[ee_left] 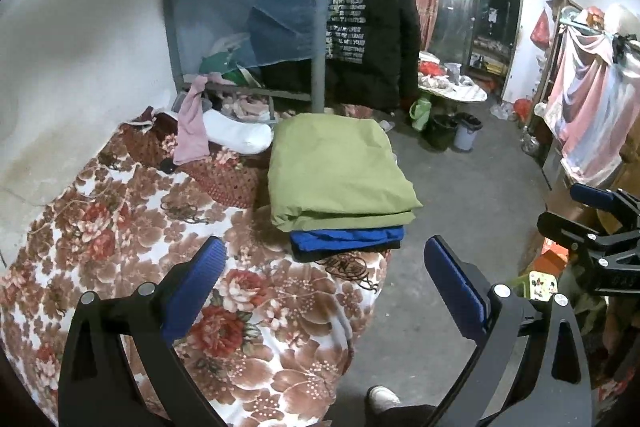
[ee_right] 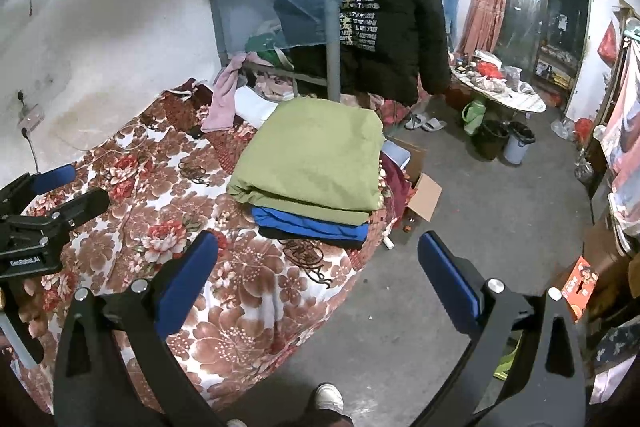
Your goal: Fold large clothes
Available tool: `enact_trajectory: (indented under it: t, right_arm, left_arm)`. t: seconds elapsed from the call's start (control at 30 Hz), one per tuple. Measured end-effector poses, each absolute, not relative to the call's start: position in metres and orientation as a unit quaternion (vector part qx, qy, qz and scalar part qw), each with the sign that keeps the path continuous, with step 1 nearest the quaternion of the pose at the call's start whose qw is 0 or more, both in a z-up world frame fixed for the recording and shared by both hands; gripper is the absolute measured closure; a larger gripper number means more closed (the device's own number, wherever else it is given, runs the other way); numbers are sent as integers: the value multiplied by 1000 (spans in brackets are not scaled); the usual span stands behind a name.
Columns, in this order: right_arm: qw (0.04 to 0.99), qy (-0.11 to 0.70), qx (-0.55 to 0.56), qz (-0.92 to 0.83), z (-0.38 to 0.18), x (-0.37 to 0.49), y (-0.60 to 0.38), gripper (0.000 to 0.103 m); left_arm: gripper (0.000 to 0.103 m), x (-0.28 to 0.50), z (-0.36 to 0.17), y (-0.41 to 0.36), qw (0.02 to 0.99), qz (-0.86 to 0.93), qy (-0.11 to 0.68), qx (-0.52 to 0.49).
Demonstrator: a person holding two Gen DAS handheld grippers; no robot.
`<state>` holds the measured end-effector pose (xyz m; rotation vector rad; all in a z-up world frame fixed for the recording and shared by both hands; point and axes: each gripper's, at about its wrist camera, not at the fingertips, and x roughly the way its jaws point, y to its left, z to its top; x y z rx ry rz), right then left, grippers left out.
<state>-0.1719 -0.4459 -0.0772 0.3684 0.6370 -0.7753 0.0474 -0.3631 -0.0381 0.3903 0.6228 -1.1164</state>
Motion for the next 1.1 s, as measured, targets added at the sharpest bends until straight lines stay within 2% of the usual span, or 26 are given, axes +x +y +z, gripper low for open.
enact_trajectory:
  t: [0.37,1.1]
  right_arm:
    - [855,333,186,-351,-80,-160,-468,5]
    - [859,334,217,-321,-79,-161,-493,5]
  left_arm:
    - [5,58,-23,-383,787,-510,300,177]
    - [5,55,-27,-412,787,-506,303,179]
